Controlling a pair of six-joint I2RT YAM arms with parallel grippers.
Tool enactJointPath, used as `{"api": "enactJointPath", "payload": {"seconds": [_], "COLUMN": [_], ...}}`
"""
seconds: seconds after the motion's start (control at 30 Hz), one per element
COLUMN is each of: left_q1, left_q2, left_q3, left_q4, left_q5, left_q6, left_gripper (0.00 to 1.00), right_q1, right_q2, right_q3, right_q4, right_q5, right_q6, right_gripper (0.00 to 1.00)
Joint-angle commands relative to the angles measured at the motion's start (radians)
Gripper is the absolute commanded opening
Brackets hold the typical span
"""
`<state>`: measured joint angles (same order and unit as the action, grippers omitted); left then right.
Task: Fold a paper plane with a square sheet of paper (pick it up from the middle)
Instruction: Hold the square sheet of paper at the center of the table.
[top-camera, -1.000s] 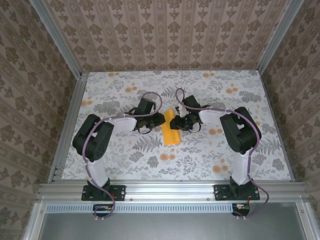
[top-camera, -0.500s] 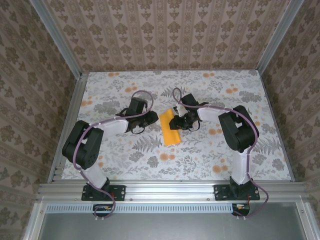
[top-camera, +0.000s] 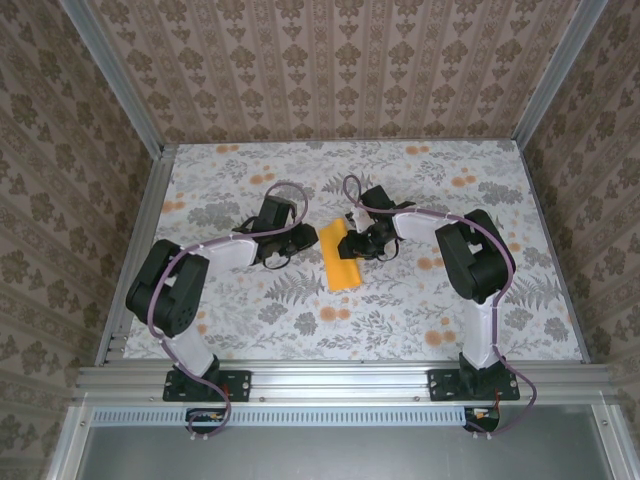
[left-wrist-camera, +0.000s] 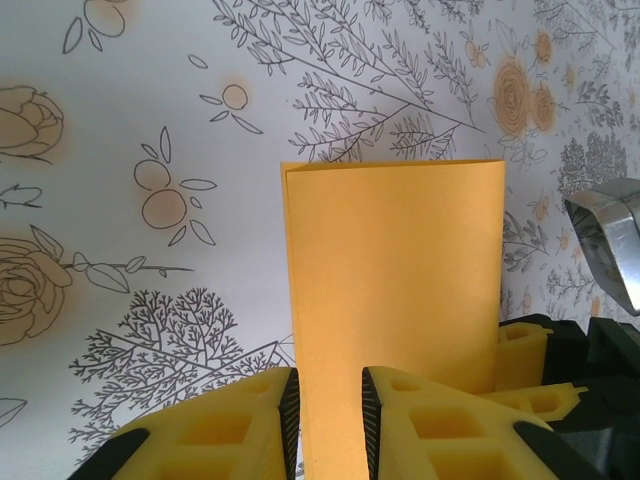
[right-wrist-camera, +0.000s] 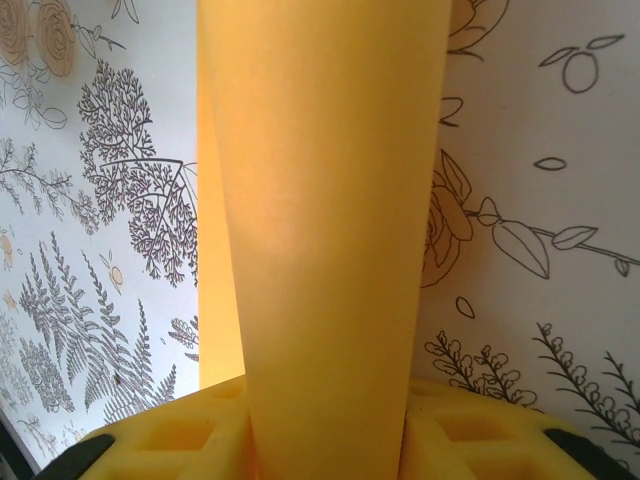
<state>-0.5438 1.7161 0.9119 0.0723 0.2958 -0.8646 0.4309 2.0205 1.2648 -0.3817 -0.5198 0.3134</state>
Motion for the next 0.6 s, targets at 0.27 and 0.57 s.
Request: {"api": "enactJointPath", "payload": {"seconds": [0.27,0.57], "left_q1": [-0.013,-0.024], "left_q2": [0.029,0.050], "left_q3": [0.023,0.043], "left_q4": [-0.006,-0.009], "left_q5": [0.024,0.043], "left_q6": [-0.006,-0.001], "left_gripper": [0.26,0.26], "right_q1": [0.006,0.006], "right_q2": [0.098,0.111], "right_q3": [-0.002,0.002], "right_q4": [-0.105,-0.110], "right_q5": [0.149,0.154], "right_q6": [0.038,0.052], "right_gripper": [0.38,0.38]}}
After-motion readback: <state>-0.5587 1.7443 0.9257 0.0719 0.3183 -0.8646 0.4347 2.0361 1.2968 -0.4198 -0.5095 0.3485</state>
